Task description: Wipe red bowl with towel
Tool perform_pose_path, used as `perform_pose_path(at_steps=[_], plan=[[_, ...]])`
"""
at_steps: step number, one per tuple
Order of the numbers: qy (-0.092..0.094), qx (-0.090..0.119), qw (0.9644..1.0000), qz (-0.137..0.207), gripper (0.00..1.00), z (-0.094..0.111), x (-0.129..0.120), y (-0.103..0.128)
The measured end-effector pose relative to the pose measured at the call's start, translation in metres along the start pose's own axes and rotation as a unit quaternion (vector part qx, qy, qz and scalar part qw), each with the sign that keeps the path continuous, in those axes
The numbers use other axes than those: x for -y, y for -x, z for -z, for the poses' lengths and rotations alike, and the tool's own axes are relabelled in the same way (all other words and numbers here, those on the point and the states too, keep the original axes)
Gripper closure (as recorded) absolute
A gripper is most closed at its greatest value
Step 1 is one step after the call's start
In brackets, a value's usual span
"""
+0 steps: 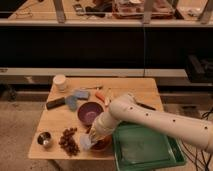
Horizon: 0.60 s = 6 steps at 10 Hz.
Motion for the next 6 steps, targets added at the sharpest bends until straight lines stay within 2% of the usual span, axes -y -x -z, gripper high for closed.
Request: perform_pose_path(at_steps=[1, 4, 6], plan=[[0.007, -0.005, 1.0, -0.002, 1.0, 0.0, -0.001, -0.003], [0.048, -0.019, 0.9986, -0.013, 1.0, -0.011, -0.019, -0.014], [0.059, -0.021, 0.9978, -0.021, 1.0, -0.011, -0.029, -0.014]])
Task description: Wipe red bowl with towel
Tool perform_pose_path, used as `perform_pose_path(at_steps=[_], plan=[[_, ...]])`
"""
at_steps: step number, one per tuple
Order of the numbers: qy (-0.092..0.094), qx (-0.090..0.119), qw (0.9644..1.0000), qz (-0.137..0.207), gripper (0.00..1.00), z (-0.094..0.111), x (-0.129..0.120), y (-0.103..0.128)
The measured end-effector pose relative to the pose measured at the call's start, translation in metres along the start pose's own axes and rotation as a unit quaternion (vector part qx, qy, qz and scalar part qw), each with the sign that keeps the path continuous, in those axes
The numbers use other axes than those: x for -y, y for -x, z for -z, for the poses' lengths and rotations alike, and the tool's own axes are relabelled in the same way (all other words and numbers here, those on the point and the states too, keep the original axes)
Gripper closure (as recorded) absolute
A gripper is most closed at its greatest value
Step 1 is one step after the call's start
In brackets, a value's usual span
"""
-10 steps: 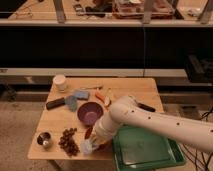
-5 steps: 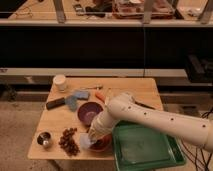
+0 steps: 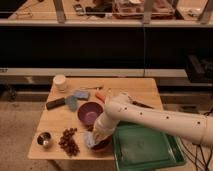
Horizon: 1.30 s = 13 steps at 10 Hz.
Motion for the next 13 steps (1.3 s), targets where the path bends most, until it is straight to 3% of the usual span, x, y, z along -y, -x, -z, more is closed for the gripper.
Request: perform_pose_path(at_steps=[4, 7, 9, 11, 13], plan=[[-0.002, -0.005, 0.9995, -0.03, 1.0, 0.013, -0.031, -0.009], [0.001, -0.011, 0.9989, -0.045, 1.0, 0.016, -0.03, -0.035], [-0.017, -0.016, 0.9991, -0.037, 1.0, 0.026, -0.008, -0.042], [-0.038, -0.017, 0.999, -0.014, 1.0, 0.033, 0.03, -0.034], [-0.045, -0.01, 0.9988, 0.017, 1.0, 0.025, 0.072, -0.017]])
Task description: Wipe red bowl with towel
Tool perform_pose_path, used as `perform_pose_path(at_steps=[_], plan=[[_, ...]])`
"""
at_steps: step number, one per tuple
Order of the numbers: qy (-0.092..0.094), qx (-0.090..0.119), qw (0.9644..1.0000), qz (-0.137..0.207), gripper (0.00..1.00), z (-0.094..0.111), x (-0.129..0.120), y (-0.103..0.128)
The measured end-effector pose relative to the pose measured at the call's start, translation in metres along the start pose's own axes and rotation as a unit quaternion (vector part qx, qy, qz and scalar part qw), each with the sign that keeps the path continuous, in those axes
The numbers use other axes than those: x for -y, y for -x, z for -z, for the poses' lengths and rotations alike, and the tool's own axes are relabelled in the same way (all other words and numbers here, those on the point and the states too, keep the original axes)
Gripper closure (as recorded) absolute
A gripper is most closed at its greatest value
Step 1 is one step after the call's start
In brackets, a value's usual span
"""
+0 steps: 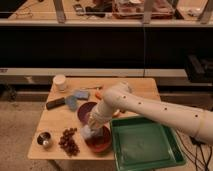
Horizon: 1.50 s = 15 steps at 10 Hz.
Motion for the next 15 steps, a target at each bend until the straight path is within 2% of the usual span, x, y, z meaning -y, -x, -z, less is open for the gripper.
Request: perform_pose_path(at_steps=[3, 5, 6, 7, 8, 9, 10, 13, 15], plan=[[-0.002, 0.017, 0.9995, 0.025, 1.0, -0.018, 0.021, 0.022], [0.001, 0.019, 0.9996, 0.022, 1.0, -0.02, 0.014, 0.032], [0.002, 0.02, 0.9996, 0.018, 1.0, -0.018, 0.007, 0.033], [0.004, 0.019, 0.9998, 0.008, 1.0, -0.012, -0.012, 0.033], [0.005, 0.02, 0.9998, 0.007, 1.0, -0.011, -0.016, 0.033], [0.013, 0.013, 0.9996, -0.019, 1.0, 0.003, -0.062, 0.027], [0.022, 0.006, 0.9991, -0.035, 1.0, 0.01, -0.086, 0.024], [0.032, -0.011, 0.9968, -0.073, 1.0, 0.014, -0.108, 0.013], [0.015, -0.01, 0.9971, -0.074, 1.0, 0.016, -0.102, -0.003]])
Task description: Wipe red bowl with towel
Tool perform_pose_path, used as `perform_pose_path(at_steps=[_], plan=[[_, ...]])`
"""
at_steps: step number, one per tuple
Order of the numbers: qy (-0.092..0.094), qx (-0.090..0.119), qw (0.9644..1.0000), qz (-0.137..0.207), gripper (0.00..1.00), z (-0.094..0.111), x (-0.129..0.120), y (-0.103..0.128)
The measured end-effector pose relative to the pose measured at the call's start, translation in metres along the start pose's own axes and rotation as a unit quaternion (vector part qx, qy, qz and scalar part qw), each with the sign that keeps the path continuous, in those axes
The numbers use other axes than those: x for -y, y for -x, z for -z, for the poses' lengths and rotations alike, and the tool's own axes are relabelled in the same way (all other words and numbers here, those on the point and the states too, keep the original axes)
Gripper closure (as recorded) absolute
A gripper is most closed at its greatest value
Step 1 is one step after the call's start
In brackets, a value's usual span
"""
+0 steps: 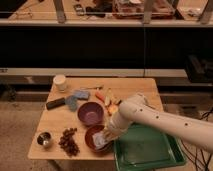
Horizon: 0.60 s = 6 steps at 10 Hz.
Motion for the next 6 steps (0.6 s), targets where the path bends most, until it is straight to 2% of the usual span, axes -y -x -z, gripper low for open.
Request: perform_pose_path(at_steps=[2, 4, 6], plan=[[-0.027, 0.01, 0.9995, 0.011, 1.0, -0.001, 0.023, -0.008], [-0.044, 0.022, 0.9981, 0.038, 1.0, -0.005, 0.053, 0.003], [-0.038, 0.024, 0.9966, 0.069, 1.0, -0.012, 0.075, 0.018]])
